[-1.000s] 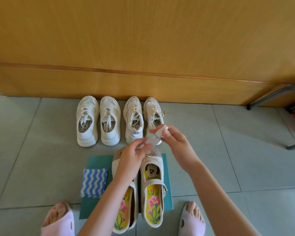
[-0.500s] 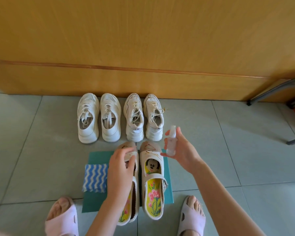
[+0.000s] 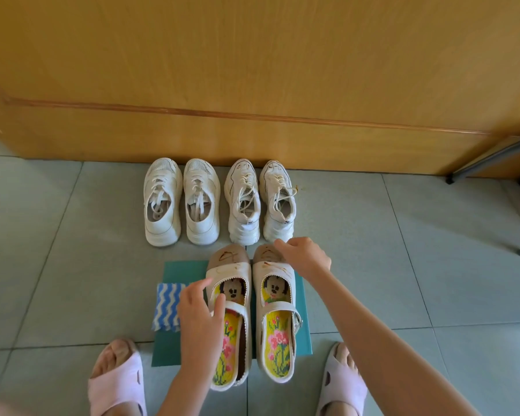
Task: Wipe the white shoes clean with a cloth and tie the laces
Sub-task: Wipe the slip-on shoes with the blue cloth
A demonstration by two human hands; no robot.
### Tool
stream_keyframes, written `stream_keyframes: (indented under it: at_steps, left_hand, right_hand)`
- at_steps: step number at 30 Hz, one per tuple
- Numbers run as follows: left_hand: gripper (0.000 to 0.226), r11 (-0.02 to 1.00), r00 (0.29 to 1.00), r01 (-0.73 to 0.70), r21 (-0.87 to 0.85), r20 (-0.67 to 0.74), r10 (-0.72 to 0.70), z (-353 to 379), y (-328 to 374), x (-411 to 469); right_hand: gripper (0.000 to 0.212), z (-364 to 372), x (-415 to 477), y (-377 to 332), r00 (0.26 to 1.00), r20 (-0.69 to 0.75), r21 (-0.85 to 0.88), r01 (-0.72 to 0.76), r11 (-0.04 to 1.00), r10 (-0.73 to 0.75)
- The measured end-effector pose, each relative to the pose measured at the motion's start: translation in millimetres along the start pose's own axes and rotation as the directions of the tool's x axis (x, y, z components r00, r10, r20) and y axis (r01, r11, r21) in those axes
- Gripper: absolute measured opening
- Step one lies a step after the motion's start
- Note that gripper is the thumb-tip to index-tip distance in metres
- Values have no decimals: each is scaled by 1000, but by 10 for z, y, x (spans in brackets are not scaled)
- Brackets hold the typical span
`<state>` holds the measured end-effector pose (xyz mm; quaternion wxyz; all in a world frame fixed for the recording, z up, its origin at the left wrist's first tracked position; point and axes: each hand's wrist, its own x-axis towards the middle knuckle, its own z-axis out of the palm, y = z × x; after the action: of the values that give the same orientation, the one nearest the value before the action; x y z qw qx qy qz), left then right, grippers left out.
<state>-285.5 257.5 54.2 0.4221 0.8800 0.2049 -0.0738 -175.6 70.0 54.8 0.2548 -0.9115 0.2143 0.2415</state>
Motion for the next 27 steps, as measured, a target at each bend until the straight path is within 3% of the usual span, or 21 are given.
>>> stream_keyframes:
  at_steps: [3, 7, 13, 16, 23, 27]
  left_hand:
    - [35, 1000, 1000, 14, -17, 24, -14, 5, -21, -3]
    - [36, 998, 997, 60, -34, 49, -58, 6, -41, 10]
    - [37, 997, 997, 61, -47, 51, -59, 6, -85, 4]
    - [37, 997, 997, 58, -51, 56, -55, 5, -82, 1]
    - [31, 994, 998, 49, -94, 44, -45, -23, -125, 40]
    - [30, 993, 998, 55, -103, 44, -51, -26, -120, 37]
  right_hand:
    - [41, 39, 8, 2, 995, -95, 88, 13, 996, -5]
    - [58, 116, 66, 65, 984, -175, 125, 41, 991, -19]
    - [30, 194, 97, -45, 962, -273, 145, 7, 989, 33]
    - [34, 216, 63, -53, 944, -328, 122, -1, 993, 42]
    - [38, 219, 59, 50, 973, -229, 181, 29, 983, 13]
    - [28, 177, 11, 101, 954, -295, 150, -13, 989, 57]
